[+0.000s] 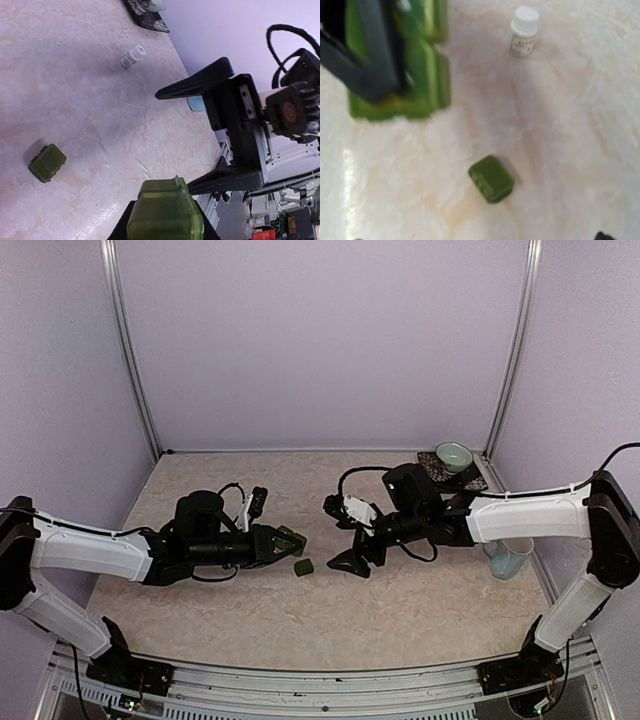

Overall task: Sort the pills into containers
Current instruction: Adjust the pill container at the center of the board.

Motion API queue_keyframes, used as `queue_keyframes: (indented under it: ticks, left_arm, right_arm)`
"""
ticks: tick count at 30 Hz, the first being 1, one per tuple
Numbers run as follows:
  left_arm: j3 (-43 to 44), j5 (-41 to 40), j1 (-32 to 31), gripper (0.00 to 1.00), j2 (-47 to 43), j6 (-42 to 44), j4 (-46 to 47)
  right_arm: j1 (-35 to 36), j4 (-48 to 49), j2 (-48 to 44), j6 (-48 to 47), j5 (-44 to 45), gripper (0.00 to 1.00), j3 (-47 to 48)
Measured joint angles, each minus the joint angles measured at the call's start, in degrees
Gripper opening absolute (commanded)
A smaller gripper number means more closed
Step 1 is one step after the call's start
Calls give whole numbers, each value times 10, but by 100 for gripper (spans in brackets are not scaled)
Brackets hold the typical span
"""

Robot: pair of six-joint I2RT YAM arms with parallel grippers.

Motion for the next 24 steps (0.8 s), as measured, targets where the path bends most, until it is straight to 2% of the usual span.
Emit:
queue_keyframes:
  ticks: [11, 24]
  left_arm:
    - [-42, 147, 18, 8, -29, -4, 99]
    - [-46, 239, 20, 13, -29, -45, 173]
  right_arm:
    - [-1, 52, -67, 43, 7, 99, -77]
    - [-1, 73, -99, 47, -15, 99, -103]
